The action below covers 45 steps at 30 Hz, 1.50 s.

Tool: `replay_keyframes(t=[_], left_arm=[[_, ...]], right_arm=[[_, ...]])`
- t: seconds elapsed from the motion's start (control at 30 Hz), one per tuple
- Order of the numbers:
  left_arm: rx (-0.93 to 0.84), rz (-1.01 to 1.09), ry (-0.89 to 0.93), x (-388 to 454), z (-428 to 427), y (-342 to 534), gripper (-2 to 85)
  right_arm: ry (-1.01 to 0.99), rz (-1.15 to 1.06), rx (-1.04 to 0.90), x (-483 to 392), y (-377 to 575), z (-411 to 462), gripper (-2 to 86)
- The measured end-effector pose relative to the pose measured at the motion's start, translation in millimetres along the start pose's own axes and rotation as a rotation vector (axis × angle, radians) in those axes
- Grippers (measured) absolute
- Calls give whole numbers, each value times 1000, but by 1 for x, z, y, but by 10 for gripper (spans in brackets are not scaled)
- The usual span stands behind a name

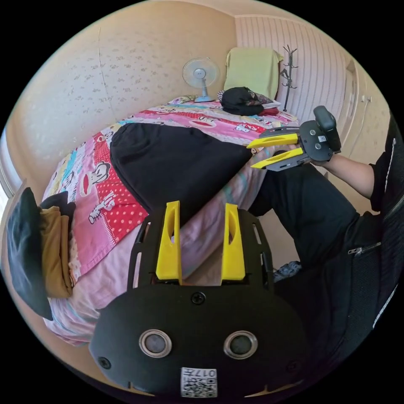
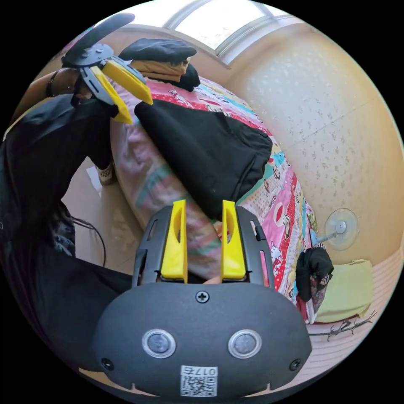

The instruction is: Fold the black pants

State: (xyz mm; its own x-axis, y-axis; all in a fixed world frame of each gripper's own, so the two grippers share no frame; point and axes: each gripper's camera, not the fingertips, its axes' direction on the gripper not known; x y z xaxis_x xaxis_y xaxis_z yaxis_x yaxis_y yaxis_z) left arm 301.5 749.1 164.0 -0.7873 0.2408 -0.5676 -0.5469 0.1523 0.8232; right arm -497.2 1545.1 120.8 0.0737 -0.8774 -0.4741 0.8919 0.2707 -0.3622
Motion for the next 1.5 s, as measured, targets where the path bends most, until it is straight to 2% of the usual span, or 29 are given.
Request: replay_keyframes(t=[0.17,0.27,0.47,0.6,0.87,1.0,1.23,1.5], left_arm=[[-105,98,0,16,1,-26,135],[-165,189,-48,34,-2,-41,144],[-329,516,-249,86,9,-61,146],[-484,713,-482,114,41,-69,148],[-590,791,-503,115,62,-88,134],[-577,793,-519,107,60,-89,125],[-534,824,-548,79,40,-94,67],[-483,755,-366,-10,21,-109,51]], right_arm=[[120,-278,-59,-29,-26,19,130],[122,-326,-94,-27,-40,24,126],[89,-391,-165,-17,-62,33,132],[85,-391,-173,-11,-69,30,131],[82,-323,-165,12,-69,32,129],[77,-353,-221,21,-64,46,100],[66,-334,-166,71,-60,26,63],[-92,-272,-93,150,-50,9,54]])
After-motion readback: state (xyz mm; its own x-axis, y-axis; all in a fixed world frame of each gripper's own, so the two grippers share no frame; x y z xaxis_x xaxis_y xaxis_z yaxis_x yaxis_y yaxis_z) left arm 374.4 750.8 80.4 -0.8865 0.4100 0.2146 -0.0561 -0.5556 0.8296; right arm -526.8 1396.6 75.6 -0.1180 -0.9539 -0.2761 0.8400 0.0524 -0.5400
